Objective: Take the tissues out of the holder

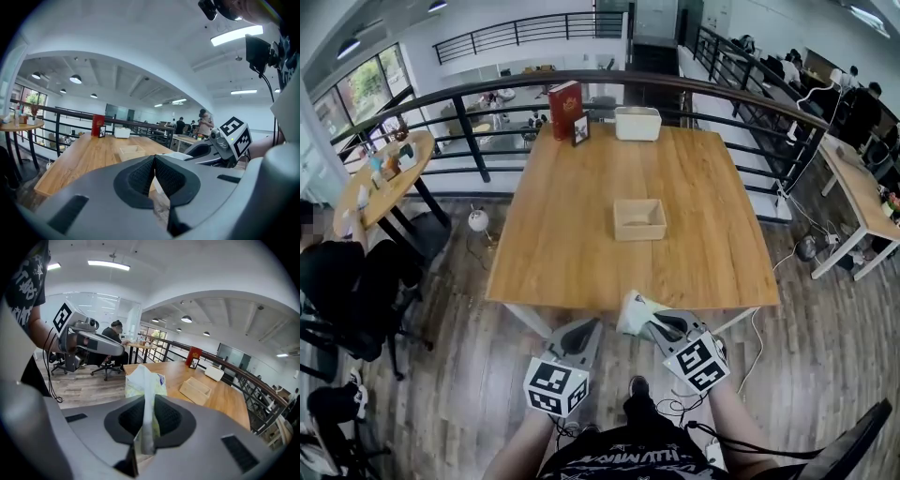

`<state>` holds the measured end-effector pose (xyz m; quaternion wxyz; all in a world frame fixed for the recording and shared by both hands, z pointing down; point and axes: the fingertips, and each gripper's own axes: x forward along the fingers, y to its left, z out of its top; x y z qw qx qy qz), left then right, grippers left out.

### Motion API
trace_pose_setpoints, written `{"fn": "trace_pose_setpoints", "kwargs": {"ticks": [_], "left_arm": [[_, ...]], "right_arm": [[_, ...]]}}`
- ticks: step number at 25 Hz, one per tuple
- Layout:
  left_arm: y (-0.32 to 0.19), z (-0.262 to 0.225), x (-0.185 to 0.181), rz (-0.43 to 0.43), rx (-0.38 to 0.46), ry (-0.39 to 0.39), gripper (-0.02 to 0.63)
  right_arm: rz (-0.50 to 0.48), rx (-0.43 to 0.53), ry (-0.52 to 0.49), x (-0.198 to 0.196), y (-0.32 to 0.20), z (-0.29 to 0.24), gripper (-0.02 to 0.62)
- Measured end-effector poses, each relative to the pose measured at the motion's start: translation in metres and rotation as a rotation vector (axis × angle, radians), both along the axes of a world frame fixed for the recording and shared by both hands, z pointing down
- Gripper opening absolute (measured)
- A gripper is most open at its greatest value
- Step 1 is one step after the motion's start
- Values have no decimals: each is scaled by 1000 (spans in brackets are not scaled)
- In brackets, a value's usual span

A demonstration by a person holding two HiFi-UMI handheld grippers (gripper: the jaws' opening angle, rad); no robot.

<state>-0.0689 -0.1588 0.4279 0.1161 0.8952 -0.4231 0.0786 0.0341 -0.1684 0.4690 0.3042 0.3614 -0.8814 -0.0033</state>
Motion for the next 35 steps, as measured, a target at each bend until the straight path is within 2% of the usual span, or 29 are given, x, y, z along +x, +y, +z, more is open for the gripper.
{"fn": "trace_pose_setpoints", "kwargs": {"ticks": [10,20,35], "left_arm": [[82,-13,-28,92,31,23,14],[148,-19,-50,148,46,41,14],[186,-8,-61,166,25,44,14]], "right_arm": [[109,20,18,-24,91,-11,50],[142,33,42,-51,160,-13,46],[129,32,68,-65,202,-4,43]]}}
